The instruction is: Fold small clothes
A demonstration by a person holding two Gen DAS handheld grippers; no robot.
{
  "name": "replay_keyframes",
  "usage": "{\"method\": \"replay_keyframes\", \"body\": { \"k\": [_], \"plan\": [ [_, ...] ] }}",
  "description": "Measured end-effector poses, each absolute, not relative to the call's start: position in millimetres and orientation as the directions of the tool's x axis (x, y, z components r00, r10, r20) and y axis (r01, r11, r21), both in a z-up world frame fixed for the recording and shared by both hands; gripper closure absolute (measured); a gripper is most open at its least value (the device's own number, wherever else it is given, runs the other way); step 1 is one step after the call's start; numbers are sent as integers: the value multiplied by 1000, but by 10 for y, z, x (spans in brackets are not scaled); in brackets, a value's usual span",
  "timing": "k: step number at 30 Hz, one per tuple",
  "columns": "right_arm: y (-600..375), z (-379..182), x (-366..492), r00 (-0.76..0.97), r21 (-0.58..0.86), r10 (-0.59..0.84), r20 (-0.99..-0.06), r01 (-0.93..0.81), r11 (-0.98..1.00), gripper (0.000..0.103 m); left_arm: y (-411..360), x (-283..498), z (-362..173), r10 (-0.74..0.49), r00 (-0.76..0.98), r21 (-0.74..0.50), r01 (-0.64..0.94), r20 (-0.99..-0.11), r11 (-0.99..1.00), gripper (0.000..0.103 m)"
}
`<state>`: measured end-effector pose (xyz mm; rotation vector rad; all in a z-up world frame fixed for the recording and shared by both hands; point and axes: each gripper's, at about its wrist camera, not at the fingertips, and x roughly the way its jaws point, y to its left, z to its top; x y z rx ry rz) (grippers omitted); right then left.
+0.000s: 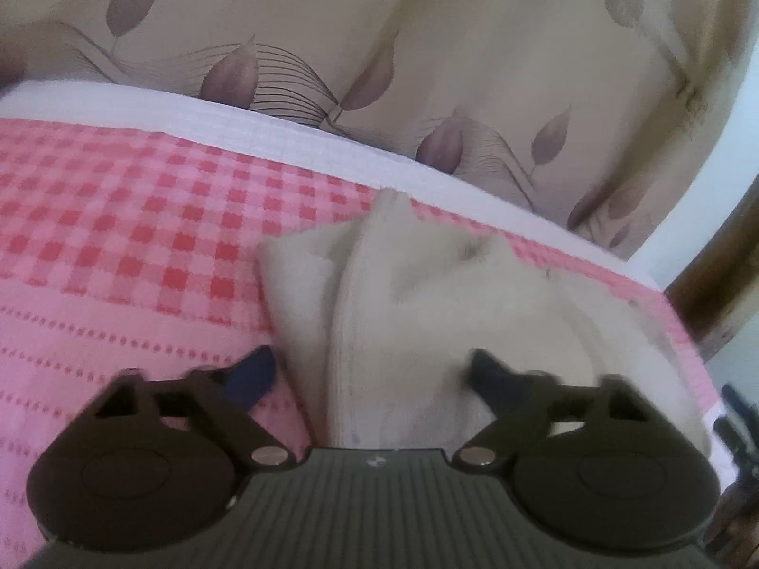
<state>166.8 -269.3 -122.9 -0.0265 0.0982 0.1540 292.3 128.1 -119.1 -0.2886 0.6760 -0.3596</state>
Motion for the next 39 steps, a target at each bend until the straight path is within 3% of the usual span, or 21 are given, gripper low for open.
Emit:
{"method": "replay_keyframes", "body": {
  "k": [1,2,7,19,39],
  "plan": [
    [-2698,-1229,1656,984,-17,151,-97,-154,988,0,1314,2988,-1199,-425,715,-396,223,-555,891,56],
    [-2702,-1232,1656,984,-14,152,-95,-154,988,0,1350,3054,-1216,-434,709,-420,211,-556,883,68],
    [-2712,-1232,1681,983,-7,155,-95,-157,988,0,1294,3073,-1223,-418,725,-436,179,-547,882,82],
    [-2700,-1218,1709,981,-16,154,-118,-157,988,0,718,2520,-810,-241,865,-225,154,-440,962,86],
    [-2679,-1219,1690,988,-32,117,-100,-121,992,0,181,2379,-680,-182,869,-75,166,-460,983,87]
  ]
}}
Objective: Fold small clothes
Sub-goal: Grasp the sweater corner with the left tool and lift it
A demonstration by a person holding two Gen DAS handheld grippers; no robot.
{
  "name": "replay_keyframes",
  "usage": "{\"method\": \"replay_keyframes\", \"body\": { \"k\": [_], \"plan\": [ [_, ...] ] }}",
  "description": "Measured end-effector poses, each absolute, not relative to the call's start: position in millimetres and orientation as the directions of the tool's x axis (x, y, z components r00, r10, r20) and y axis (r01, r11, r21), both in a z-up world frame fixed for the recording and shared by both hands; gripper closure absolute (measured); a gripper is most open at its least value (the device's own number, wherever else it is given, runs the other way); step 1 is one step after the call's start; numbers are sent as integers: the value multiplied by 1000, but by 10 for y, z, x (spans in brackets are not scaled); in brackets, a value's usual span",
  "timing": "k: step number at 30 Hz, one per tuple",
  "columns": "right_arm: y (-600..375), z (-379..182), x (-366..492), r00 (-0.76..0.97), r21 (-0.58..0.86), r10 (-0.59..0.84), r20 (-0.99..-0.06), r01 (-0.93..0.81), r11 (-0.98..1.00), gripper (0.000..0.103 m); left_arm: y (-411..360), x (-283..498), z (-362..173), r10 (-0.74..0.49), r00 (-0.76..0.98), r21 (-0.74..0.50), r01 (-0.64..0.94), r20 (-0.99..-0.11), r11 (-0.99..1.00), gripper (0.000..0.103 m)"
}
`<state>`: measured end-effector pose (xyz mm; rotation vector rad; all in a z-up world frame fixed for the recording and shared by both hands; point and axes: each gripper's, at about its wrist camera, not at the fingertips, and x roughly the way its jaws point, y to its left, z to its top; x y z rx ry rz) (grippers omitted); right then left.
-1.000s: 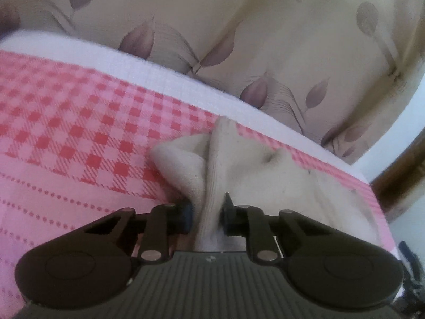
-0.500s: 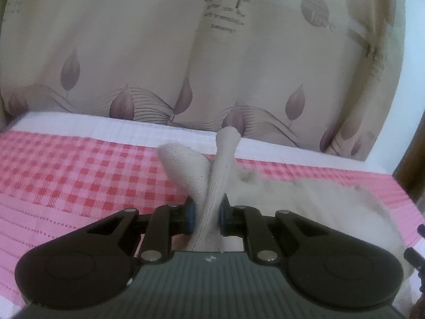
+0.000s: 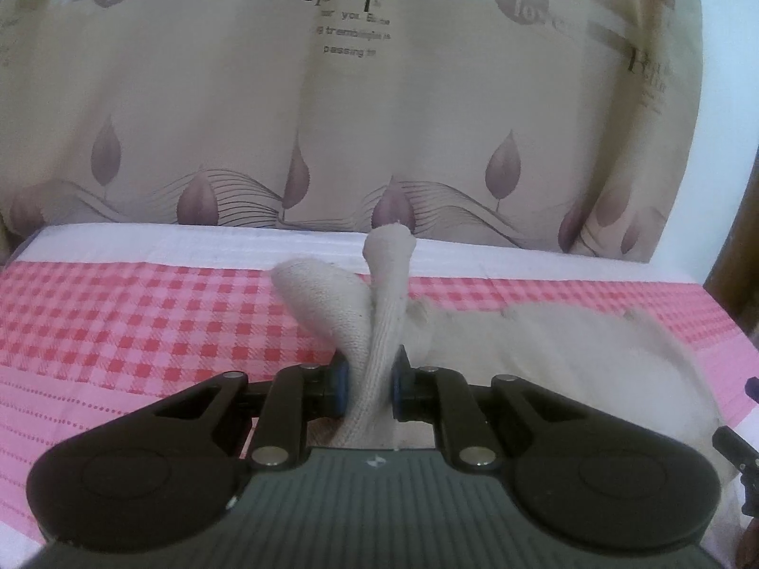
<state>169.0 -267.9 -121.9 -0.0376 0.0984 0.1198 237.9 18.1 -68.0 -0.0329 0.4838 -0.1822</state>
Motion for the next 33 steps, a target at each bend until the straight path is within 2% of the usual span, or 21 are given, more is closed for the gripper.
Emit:
{"method": "replay_keyframes", "body": {
  "k": [8,29,33],
  "plan": [
    [-2715,-1222,1703,985,-5,137,-109,-139,990,0,34,2359,-649,-179,864,-55,173,-471,983,87],
    [-2848,-1231,1593,986,62,163,-33,-161,985,0,-621,2391,-590,-188,835,-20,207,-517,978,87],
    [-2872,-1230,1577,986,73,166,-21,-165,984,0,-611,2439,-589,-186,828,-48,189,-529,981,88]
  ]
}}
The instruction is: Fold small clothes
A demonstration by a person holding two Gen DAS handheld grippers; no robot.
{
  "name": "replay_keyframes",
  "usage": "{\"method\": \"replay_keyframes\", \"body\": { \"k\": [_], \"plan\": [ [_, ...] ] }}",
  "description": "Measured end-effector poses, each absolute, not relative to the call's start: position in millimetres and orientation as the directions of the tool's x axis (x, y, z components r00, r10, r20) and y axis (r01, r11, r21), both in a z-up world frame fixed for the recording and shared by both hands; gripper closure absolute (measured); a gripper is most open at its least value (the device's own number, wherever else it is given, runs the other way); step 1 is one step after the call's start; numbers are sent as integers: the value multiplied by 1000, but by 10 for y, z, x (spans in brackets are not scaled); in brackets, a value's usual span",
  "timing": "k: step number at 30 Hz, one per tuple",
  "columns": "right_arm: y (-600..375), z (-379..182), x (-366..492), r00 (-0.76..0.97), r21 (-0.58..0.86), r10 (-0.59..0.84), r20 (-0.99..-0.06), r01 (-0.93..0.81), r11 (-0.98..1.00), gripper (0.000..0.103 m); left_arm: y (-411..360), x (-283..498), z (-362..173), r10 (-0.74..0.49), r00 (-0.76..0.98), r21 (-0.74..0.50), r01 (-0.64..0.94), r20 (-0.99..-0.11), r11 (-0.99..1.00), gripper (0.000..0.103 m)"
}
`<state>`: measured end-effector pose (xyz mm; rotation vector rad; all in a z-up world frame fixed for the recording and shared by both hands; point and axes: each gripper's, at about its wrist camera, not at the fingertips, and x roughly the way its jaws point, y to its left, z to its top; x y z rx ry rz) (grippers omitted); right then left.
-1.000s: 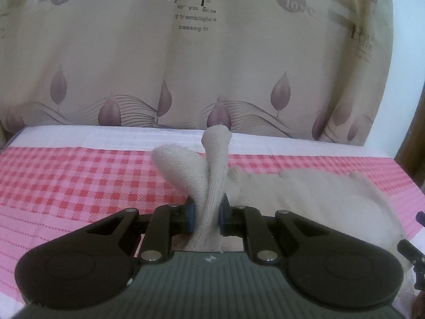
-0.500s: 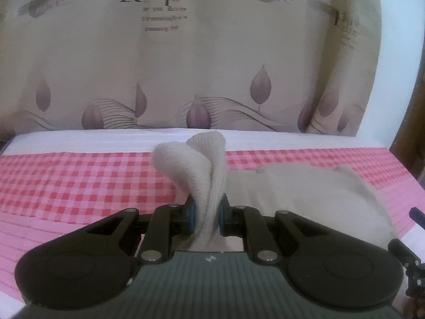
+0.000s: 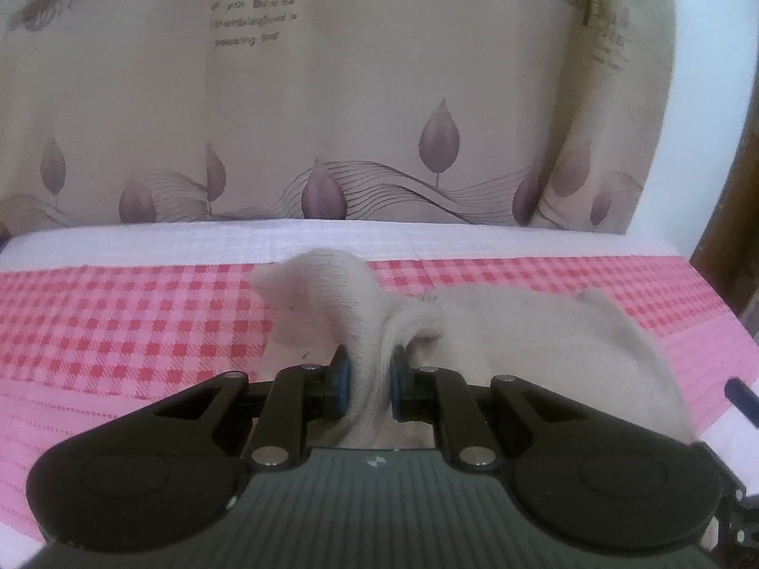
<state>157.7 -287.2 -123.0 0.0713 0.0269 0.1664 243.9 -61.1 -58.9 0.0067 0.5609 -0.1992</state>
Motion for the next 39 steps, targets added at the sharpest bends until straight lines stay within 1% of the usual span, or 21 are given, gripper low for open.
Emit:
{"method": "replay_keyframes", "body": {
  "k": [5,13,16,17,18,19,20,22,24,26,29,32,35,39],
  "plan": [
    [-2891,-1232,1568,985,82,173,-10,-171,982,0,-539,2505,-581,-189,817,-57,189,-545,980,88],
    [-2900,-1226,1586,984,85,179,-17,-177,981,0,-366,2579,-563,-230,797,-161,168,-559,973,88],
    [-2896,-1220,1606,979,108,198,-43,-193,975,0,-308,2603,-560,-264,780,-225,162,-567,961,88],
    [-2903,-1200,1623,966,145,251,-63,-240,960,0,-292,2604,-557,-274,778,-239,164,-566,957,88],
    [-2919,-1163,1658,938,219,336,-83,-312,925,0,-283,2607,-556,-280,776,-244,167,-565,955,88],
    [-2942,-1131,1708,905,313,414,-94,-368,876,0,-274,2609,-559,-284,774,-246,171,-565,954,88],
    [-2974,-1099,1805,850,450,517,-98,-425,785,0,-254,2616,-569,-300,769,-263,177,-565,948,88],
    [-3019,-1079,1975,768,670,640,-29,-460,583,0,-192,2630,-597,-332,755,-315,174,-565,933,88],
    [-2988,-1076,2203,684,804,728,49,-460,378,0,-124,2620,-618,-367,752,-361,183,-547,914,88],
    [-2918,-1082,2406,653,870,753,89,-419,260,0,-84,2603,-634,-378,755,-374,189,-536,908,88],
    [-2709,-1049,2697,603,909,793,90,-375,182,0,-26,2551,-657,-398,766,-394,206,-505,896,88],
    [-2488,-1011,2944,592,924,805,29,-322,204,0,-8,2478,-676,-396,786,-393,213,-475,894,88],
    [-2330,-1035,3217,563,944,827,-14,-264,196,0,-76,2390,-688,-378,812,-340,237,-445,910,88],
    [-2152,-1025,3481,487,944,870,-68,-250,214,0,-225,2283,-750,-369,828,-271,273,-422,923,88]
  ]
}}
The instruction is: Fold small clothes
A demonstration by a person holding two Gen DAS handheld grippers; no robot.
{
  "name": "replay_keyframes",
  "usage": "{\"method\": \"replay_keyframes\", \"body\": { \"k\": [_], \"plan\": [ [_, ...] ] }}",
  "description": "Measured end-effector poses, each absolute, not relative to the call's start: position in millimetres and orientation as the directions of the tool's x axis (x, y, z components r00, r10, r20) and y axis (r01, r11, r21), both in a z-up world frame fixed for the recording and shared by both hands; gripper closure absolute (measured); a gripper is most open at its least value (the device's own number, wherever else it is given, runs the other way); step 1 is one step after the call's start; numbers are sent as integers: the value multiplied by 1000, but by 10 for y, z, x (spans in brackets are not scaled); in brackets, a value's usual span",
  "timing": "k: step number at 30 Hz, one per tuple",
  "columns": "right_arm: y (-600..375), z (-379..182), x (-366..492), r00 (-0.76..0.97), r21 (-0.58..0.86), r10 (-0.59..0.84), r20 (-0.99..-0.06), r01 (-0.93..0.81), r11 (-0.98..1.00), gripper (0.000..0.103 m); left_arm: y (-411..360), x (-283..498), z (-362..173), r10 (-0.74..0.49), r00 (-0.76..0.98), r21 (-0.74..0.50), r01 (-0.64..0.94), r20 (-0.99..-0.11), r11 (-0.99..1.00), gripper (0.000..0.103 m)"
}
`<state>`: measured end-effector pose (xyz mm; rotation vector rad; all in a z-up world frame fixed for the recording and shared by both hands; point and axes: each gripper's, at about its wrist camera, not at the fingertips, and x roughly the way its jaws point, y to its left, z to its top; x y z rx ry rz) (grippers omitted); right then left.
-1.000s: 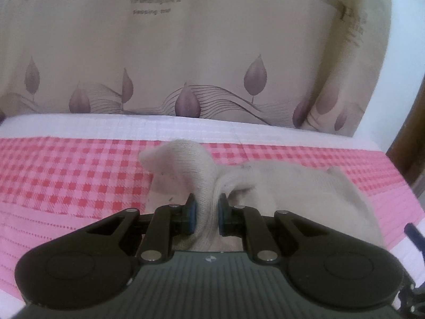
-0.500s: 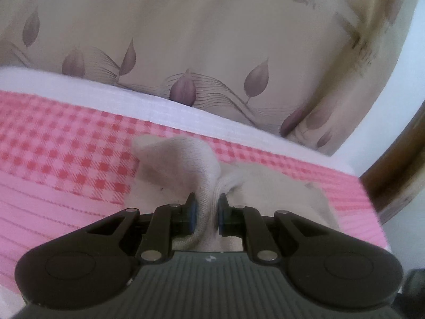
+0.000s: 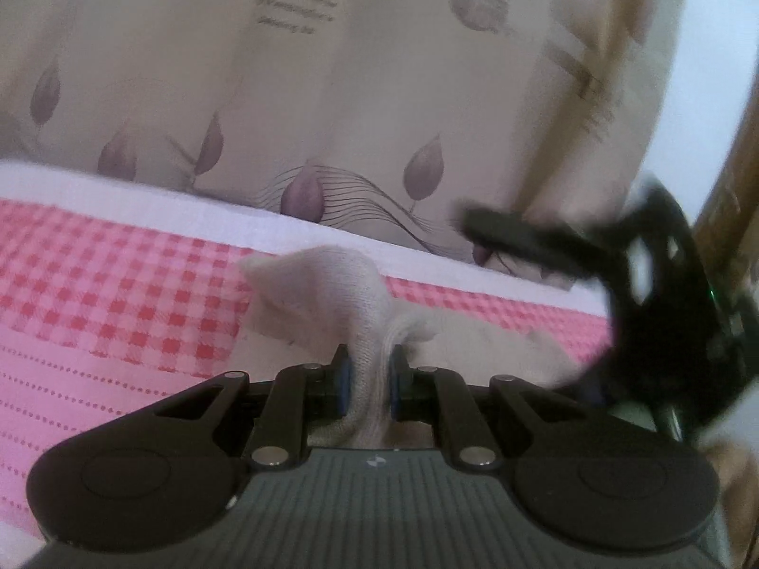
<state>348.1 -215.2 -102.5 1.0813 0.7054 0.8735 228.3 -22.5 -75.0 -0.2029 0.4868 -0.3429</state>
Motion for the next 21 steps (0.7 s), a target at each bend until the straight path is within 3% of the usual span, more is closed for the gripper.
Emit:
{"method": "replay_keyframes", "body": {
  "k": [4,9,11,12,13,15,17,18,19,20,21],
  "plan": [
    [-2008,-861,3658,406,913,904,-135,-302,273,0,-361,2219,-811,-346,848,-179,298,-402,938,88],
    [-1919,-713,3732,412,811,858,-306,-359,462,0,-491,2155,-892,-334,861,-96,322,-384,942,87],
    [-1858,-688,3703,421,759,836,-352,-394,518,24,-539,2136,-928,-332,866,-66,333,-373,941,85],
    [-1826,-688,3687,434,731,817,-380,-400,553,48,-548,2126,-941,-329,869,-58,332,-370,941,84],
    [-1816,-696,3670,457,711,797,-396,-397,581,61,-545,2115,-949,-335,867,-61,337,-370,939,80],
    [-1846,-755,3639,497,702,777,-385,-390,597,73,-499,2062,-942,-349,863,-74,347,-365,935,66],
    [-1889,-802,3613,531,697,764,-366,-387,604,80,-422,1959,-897,-352,866,-81,347,-356,934,32],
    [-1906,-820,3603,545,695,759,-357,-388,605,83,-370,1874,-857,-347,872,-88,338,-344,937,23],
    [-1927,-825,3591,557,695,755,-346,-389,605,84,-302,1790,-815,-334,884,-97,321,-326,942,7],
    [-1961,-837,3562,569,696,754,-329,-394,600,85,-221,1716,-773,-319,897,-109,300,-307,948,0],
    [-1986,-831,3557,578,698,751,-320,-392,599,86,-123,1646,-734,-309,907,-122,285,-286,951,0]
  ]
}}
